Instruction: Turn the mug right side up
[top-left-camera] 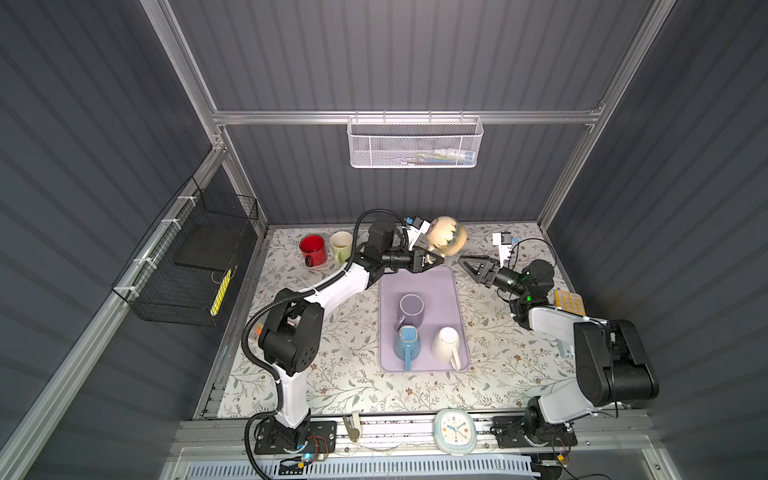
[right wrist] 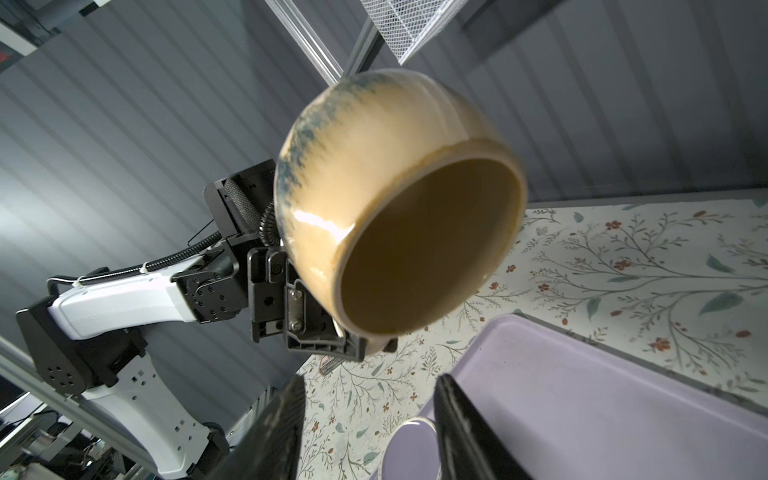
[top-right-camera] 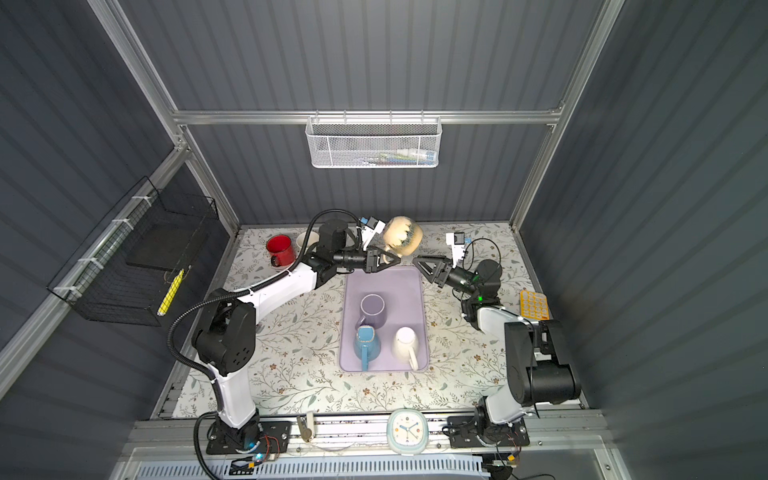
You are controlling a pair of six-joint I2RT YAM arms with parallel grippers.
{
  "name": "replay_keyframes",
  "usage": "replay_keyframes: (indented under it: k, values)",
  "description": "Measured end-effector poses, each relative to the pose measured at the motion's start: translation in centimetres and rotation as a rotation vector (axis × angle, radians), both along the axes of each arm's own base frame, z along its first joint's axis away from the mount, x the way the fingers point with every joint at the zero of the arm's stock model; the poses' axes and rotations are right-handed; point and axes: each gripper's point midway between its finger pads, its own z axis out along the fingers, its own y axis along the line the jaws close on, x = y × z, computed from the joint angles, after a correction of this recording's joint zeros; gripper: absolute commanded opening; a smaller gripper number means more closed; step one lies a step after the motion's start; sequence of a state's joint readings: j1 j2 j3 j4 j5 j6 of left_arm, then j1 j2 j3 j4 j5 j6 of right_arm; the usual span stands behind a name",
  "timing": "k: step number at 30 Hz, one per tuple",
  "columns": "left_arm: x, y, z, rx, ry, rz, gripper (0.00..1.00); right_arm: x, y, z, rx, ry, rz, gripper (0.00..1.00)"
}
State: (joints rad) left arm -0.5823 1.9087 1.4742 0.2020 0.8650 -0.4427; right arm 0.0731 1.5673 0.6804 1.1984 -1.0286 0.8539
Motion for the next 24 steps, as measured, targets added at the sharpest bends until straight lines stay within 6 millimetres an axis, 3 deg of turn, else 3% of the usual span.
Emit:
replay_keyframes:
  k: [10,24]
  values:
    - [-0.5,-0.5,0.4,-0.016,0.012,-0.012,0.05,0.3,0.8,2.9,0.038,-0.096,0.043,0.53]
    - [-1.0,-1.3,1.5,-0.054,0.024,-0.027,0.04,0.3,2.3,4.5,0.075,-0.135,0.096,0.47]
